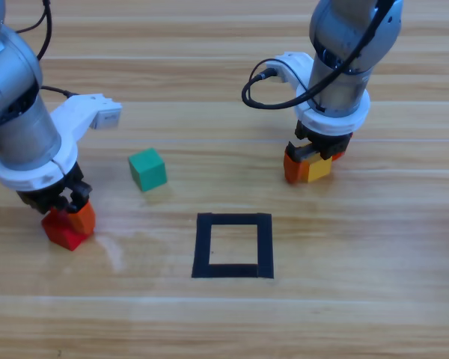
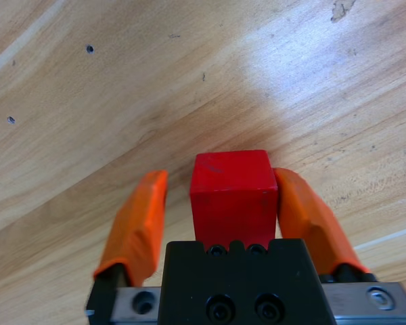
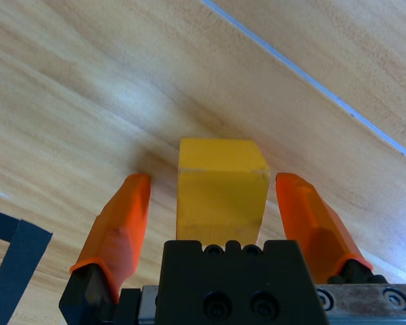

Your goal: Stack the blocks in the rectangular block: red at the bottom, yellow in the middle, green on top

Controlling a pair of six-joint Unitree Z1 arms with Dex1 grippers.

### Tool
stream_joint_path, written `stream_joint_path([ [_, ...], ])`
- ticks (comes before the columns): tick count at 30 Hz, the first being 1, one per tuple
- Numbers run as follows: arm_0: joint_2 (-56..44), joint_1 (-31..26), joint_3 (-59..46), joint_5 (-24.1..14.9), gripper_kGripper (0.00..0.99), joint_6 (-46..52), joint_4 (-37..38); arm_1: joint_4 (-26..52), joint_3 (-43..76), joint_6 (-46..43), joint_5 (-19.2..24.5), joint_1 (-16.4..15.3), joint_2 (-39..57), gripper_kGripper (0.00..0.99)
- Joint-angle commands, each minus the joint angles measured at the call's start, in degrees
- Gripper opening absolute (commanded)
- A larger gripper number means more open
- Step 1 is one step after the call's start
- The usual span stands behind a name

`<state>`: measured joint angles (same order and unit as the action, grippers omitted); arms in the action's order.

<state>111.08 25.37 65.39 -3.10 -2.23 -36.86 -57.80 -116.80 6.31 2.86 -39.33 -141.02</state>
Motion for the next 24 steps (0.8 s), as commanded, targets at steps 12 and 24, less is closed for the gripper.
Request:
stream_joint_path([
  [12,3.7,-0.76,0.7,-0.67,0.061,5.74,0.39,-6.01,-2.11,-0.16,-1.72,2.68,-1.89,0.218],
  [24,7.48,9.7,15.03,2.75,0.0,26.31,-8.66,-5.13,3.16,1.86,-13.85,7.95,4.62,0.204],
])
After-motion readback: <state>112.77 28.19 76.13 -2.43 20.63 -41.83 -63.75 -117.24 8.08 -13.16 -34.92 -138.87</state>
